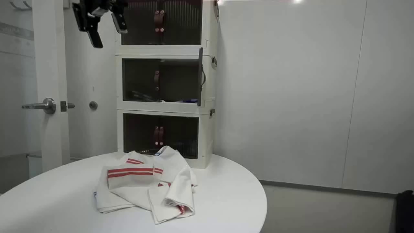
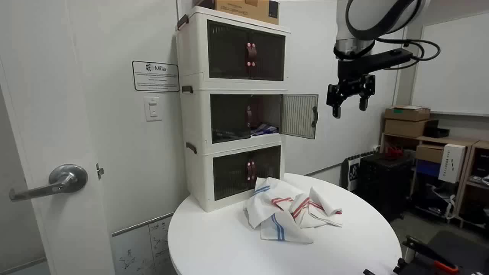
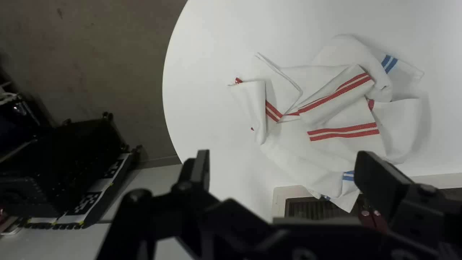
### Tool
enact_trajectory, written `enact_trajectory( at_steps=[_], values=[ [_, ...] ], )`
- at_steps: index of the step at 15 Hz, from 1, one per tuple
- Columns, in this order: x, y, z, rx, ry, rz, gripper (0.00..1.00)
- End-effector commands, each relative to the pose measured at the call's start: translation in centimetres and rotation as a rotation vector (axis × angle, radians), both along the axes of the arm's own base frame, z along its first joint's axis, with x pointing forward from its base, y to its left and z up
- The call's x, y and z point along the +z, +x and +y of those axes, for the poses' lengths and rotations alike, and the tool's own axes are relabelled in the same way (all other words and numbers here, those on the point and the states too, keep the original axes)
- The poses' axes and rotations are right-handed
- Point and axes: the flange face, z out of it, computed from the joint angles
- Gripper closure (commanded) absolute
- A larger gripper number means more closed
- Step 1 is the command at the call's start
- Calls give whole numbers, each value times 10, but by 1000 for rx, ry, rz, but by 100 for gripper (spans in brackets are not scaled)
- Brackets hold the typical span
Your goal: Close the cabinet door
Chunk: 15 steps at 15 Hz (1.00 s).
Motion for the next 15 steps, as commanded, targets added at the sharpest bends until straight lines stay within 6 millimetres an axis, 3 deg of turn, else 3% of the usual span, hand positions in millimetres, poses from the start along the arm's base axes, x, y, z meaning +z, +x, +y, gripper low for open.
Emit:
enact_trajectory(
  at_steps=[1, 7, 11, 15],
  values=[
    [1, 0, 0, 0, 0, 1, 0],
    [2, 0, -3, 10, 6, 1, 0],
    [33, 5, -66, 94, -9, 8, 0],
    [79, 27, -132, 202, -12, -2, 0]
  ],
)
